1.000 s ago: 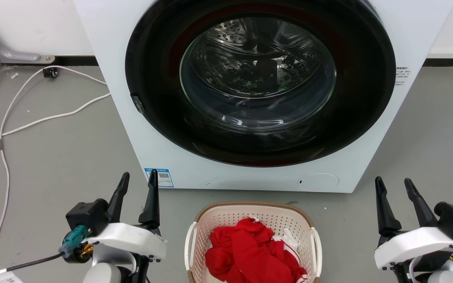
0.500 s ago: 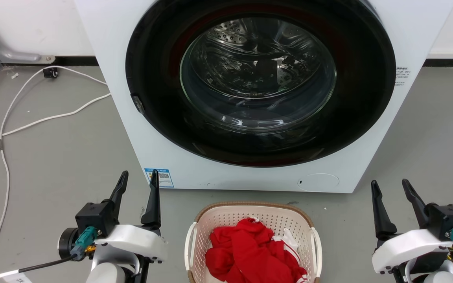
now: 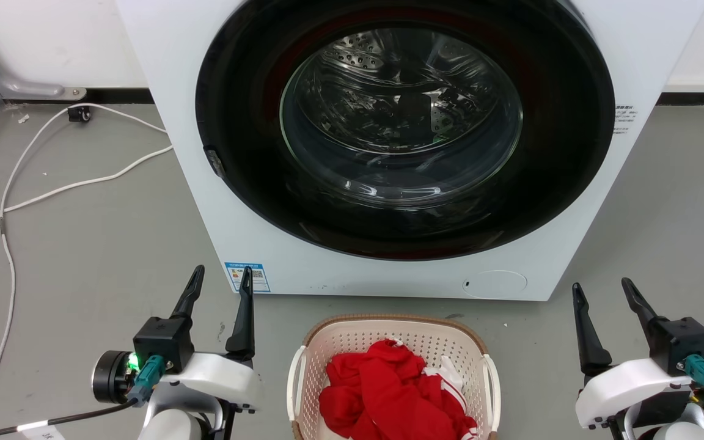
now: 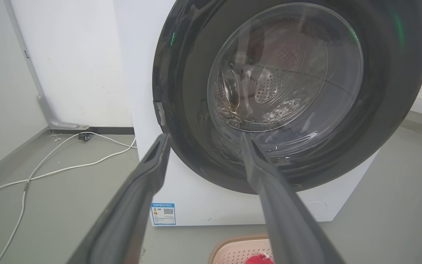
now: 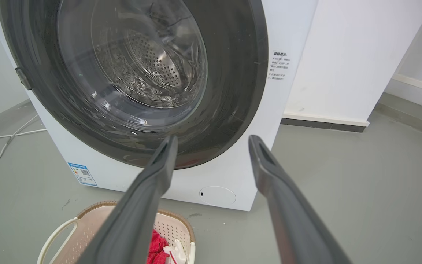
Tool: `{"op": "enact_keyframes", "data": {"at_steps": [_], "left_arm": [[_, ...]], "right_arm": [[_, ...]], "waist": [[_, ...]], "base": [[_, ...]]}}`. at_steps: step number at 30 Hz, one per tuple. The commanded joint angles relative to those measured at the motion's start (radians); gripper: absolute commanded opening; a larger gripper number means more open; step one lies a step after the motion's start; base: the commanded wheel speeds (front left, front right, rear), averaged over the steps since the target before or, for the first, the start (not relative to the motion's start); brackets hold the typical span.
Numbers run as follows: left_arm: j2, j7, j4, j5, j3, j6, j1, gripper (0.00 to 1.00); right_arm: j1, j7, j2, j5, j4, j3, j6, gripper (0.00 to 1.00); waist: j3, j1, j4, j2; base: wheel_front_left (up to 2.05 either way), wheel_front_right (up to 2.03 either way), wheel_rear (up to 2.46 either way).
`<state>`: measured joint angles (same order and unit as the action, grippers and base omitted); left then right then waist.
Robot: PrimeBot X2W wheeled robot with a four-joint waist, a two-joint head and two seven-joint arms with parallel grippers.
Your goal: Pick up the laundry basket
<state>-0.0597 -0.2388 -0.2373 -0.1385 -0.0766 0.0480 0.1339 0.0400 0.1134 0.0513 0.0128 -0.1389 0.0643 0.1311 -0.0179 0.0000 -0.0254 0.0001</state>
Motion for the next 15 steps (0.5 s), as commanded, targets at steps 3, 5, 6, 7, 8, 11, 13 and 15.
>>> {"op": "enact_keyframes", "data": {"at_steps": [3, 5, 6, 7, 8, 11, 13, 15], "left_arm": [[-0.001, -0.012, -0.006, 0.026, 0.002, -0.003, 0.022, 1.00], [0.000, -0.016, -0.012, 0.034, 0.004, -0.002, 0.021, 1.00], [0.000, -0.017, -0.015, 0.040, 0.005, -0.001, 0.019, 1.00], [0.000, -0.020, -0.017, 0.044, 0.005, 0.000, 0.020, 1.00], [0.001, -0.022, -0.019, 0.049, 0.006, 0.001, 0.019, 1.00], [0.002, -0.026, -0.026, 0.061, 0.008, 0.003, 0.022, 1.00], [0.003, -0.029, -0.030, 0.065, 0.010, 0.004, 0.020, 1.00], [0.004, -0.029, -0.033, 0.059, 0.012, 0.005, 0.018, 1.00]], "right_arm": [[-0.003, 0.006, -0.002, 0.030, 0.000, -0.001, -0.001, 1.00], [-0.004, 0.009, -0.002, 0.033, -0.002, -0.001, -0.001, 1.00], [-0.005, 0.010, -0.002, 0.040, -0.003, 0.000, -0.001, 1.00], [-0.007, 0.011, -0.002, 0.039, -0.004, 0.001, -0.001, 1.00], [-0.007, 0.013, -0.002, 0.039, -0.005, 0.003, -0.001, 1.00], [-0.009, 0.019, -0.002, 0.048, -0.008, 0.005, -0.001, 1.00], [-0.010, 0.021, -0.002, 0.043, -0.010, 0.007, -0.001, 1.00], [-0.010, 0.020, -0.002, 0.034, -0.013, 0.008, -0.001, 1.00]], "waist": [[-0.002, 0.0000, 0.000, -0.0001], [-0.002, 0.0000, -0.001, -0.0001], [-0.002, 0.0000, -0.001, -0.0001], [-0.003, 0.0000, -0.001, -0.0001], [-0.003, 0.0000, -0.001, -0.0001], [-0.004, 0.0000, -0.001, -0.0001], [-0.003, 0.0000, -0.001, -0.0001], [-0.003, 0.0000, -0.001, -0.0001]], "base": [[0.00, 0.00, 0.00], [0.00, 0.00, 0.00], [0.00, 0.00, 0.00], [0.00, 0.00, 0.00], [0.00, 0.00, 0.00], [0.00, 0.00, 0.00], [0.00, 0.00, 0.00], [0.00, 0.00, 0.00]]}}
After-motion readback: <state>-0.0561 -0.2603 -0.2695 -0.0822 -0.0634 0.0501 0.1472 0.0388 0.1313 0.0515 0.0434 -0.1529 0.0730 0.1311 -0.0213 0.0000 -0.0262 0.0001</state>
